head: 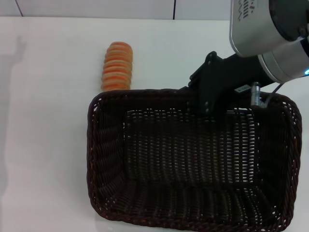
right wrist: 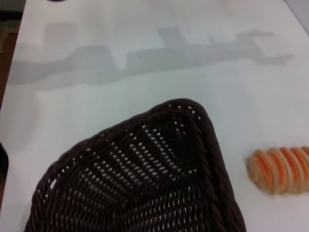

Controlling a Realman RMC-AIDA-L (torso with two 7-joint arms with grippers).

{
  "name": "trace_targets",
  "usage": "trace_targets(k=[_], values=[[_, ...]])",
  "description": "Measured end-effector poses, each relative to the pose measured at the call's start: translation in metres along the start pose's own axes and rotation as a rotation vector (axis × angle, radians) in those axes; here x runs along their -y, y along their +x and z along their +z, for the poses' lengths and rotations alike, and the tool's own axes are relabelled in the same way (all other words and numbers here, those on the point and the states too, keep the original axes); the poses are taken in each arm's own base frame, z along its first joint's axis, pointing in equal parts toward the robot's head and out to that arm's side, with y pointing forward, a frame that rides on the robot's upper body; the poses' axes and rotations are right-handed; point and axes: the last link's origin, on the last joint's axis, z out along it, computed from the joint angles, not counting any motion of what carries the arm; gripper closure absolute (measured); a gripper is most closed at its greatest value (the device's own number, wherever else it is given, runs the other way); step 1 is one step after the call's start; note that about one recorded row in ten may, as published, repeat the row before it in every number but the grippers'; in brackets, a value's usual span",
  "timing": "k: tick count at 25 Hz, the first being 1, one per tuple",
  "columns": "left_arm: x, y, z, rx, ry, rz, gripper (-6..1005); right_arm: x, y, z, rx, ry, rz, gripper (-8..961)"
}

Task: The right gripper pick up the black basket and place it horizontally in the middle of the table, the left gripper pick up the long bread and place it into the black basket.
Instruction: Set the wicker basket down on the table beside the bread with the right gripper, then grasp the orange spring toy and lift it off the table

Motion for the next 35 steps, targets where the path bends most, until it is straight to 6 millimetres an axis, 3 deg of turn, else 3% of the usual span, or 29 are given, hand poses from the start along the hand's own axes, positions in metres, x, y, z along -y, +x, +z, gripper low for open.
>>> trace_targets(k=[14,18,26,32,35], values=[[-0.002,-0.001,0.0,-0.003,0.004,-0.008,135,0.019,0.008,0.015,-0.104,-0.011,0.035,773],[-0.002,-0.002,-0.001,-0.002,0.006,-0.01,135,0.024,0.004,0.016,-0.113,0.013,0.015,779],[-0.002,-0.001,-0.001,-0.005,0.009,-0.021,136,0.036,-0.011,0.024,-0.119,0.058,-0.052,693],[-0.002,-0.002,-0.002,-0.002,0.011,-0.023,136,0.05,-0.03,0.025,-0.049,0.17,-0.11,696],[-0.002,-0.002,-0.002,-0.003,0.01,-0.025,136,0.058,-0.031,0.022,-0.019,0.257,-0.092,667]])
